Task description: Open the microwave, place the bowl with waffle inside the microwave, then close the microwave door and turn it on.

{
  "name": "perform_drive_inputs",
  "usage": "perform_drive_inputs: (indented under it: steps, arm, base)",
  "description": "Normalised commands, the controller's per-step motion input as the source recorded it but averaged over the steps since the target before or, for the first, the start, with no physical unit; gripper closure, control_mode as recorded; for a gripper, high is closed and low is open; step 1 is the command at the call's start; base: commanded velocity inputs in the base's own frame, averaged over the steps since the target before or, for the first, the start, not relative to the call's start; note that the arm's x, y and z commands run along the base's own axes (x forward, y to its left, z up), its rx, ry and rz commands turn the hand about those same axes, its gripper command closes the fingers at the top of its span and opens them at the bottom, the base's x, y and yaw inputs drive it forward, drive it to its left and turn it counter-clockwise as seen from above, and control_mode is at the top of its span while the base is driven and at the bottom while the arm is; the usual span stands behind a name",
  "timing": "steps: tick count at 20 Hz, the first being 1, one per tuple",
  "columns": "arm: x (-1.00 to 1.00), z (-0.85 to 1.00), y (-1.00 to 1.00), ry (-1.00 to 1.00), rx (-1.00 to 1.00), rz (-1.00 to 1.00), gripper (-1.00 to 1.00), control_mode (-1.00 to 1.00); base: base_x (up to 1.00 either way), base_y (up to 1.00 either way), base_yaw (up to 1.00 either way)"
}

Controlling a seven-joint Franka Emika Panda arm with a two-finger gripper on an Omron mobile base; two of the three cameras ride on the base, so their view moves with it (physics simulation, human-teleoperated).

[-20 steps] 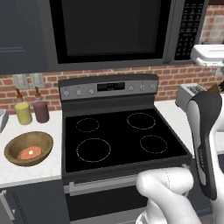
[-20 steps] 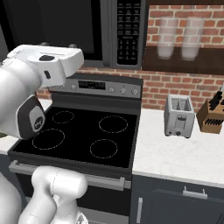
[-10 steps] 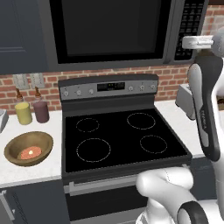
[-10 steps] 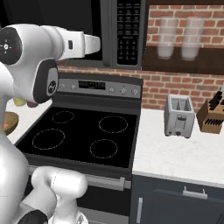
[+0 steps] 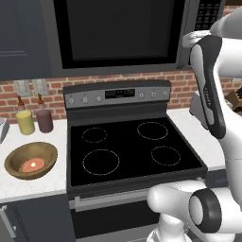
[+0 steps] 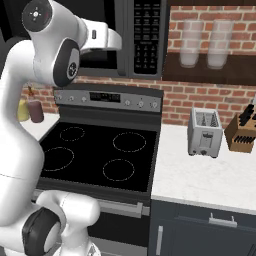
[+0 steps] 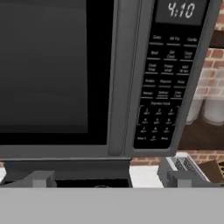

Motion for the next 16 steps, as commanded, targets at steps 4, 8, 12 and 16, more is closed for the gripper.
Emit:
perform_drive_inputs:
  steps: [4, 8, 12, 16]
  arm:
    - [0.2, -0.36, 0.0, -0.05, 0.0, 0.01, -1.0, -1.0]
    - [0.06, -0.07, -0.01, -0.16, 0.0, 0.0, -1.0, -1.0]
    - [0.09, 0.0, -0.06, -0.24, 0.0, 0.0, -1.0, -1.0]
    - [0.32, 0.0, -0.09, -0.19, 0.03, 0.0, -1.0, -1.0]
  base:
    - [0.0, 0.0, 0.0]
    - [0.0, 0.0, 0.0]
    - [0.0, 0.0, 0.0]
    - [0.0, 0.0, 0.0]
